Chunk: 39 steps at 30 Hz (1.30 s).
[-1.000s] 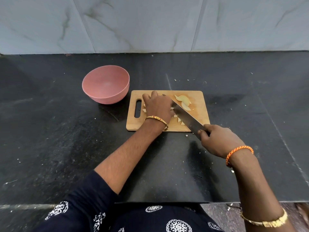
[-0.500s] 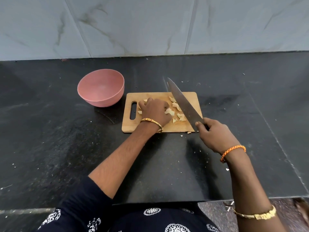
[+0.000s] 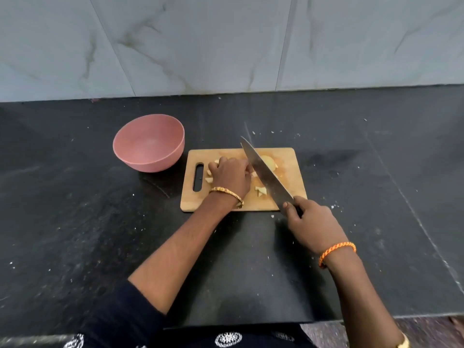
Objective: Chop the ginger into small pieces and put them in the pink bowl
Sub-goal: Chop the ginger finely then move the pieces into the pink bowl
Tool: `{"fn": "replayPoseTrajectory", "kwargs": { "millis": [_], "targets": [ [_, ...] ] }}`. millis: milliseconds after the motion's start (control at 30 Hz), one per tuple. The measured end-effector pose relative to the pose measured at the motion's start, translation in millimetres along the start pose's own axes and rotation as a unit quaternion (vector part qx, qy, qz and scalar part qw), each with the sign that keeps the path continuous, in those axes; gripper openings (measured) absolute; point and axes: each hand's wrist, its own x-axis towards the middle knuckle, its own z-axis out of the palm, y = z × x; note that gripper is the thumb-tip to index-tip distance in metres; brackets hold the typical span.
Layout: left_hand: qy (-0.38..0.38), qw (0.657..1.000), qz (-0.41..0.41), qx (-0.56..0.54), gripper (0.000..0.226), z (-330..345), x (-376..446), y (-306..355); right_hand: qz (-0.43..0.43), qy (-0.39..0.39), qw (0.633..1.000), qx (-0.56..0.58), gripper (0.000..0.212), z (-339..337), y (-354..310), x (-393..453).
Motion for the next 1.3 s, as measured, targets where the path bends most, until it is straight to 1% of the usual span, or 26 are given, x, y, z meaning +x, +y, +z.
{"fn": "replayPoseTrajectory", "kwargs": {
  "millis": [133,233,433,600,767,867,967,1133,1200,1300],
  "targets": [
    [0.045,0.999,-0.003,0.021,0.014,0,-2,-5,-0.002,0.005,1.000,-0.005,0.029,5,-5,0],
    [0.059,0.998,-0.008,0.031,0.016,-2,-3,-5,-0.011,-0.003,1.000,-0.014,0.026,6,-11,0],
    [0.082,0.996,0.008,0.039,0.016,-1,-5,-2,0.002,-0.003,0.998,-0.056,0.023,6,-21,0],
    [0.077,0.996,0.008,0.034,0.016,-2,-4,-1,0.020,-0.004,0.998,-0.068,0.022,10,-29,1],
    [0.062,0.998,0.003,0.022,0.016,-2,-2,-3,0.019,0.001,0.996,-0.090,0.025,11,-39,4],
    [0.057,0.998,0.008,0.024,0.016,-4,-1,-3,0.027,-0.019,0.993,-0.109,0.026,9,-45,7],
    [0.057,0.998,0.012,0.015,0.017,-3,-3,-4,0.022,-0.054,0.989,-0.135,0.027,4,-49,13],
    [0.077,0.997,-0.016,-0.011,0.018,0,-6,-5,0.031,-0.107,0.983,-0.148,0.027,-4,-50,10],
    [0.080,0.996,-0.028,-0.013,0.017,0,-5,-5,0.037,-0.107,0.984,-0.139,0.024,-9,-44,4],
    [0.077,0.995,-0.052,-0.041,0.015,1,-4,-8,0.040,-0.083,0.989,-0.112,0.023,-19,-32,-8]
  ]
}}
